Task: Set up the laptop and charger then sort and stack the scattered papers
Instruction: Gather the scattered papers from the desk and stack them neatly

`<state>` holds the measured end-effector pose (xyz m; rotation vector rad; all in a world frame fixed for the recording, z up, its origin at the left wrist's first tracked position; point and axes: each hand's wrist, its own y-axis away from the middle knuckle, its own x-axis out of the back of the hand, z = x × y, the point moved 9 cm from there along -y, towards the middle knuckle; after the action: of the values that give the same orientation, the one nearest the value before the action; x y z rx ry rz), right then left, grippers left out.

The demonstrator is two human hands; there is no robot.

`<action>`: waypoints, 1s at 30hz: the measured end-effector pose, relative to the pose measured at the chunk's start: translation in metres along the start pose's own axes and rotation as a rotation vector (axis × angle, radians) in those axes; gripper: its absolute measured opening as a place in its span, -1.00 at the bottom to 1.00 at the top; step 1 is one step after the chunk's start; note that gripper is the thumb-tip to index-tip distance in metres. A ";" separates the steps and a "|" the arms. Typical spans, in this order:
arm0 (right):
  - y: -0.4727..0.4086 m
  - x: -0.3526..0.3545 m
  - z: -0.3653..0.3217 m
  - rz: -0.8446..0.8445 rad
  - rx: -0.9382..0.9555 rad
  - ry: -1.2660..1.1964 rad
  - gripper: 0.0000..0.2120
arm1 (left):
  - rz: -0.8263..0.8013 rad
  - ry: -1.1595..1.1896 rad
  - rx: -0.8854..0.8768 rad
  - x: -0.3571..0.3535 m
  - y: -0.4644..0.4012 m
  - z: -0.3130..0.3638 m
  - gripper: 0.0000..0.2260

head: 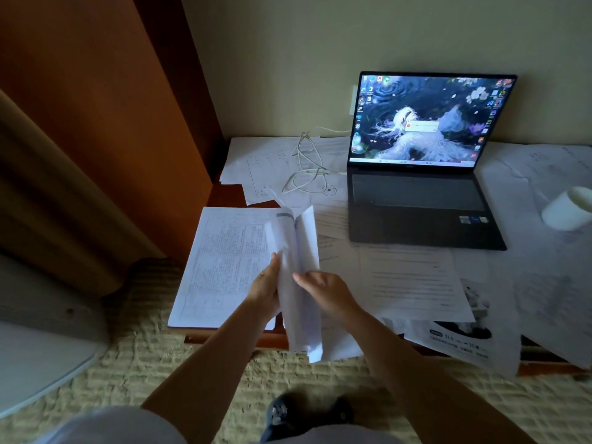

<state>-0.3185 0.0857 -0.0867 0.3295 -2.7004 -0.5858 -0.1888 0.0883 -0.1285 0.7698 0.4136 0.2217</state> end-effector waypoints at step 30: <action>-0.025 0.055 -0.007 0.138 -0.018 -0.447 -0.35 | -0.122 -0.381 -0.428 0.033 0.056 0.108 -0.88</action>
<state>-0.3615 0.0452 -0.0752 0.0023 -3.1064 -0.7136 -0.1142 0.0716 -0.0285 0.3509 0.0439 0.0420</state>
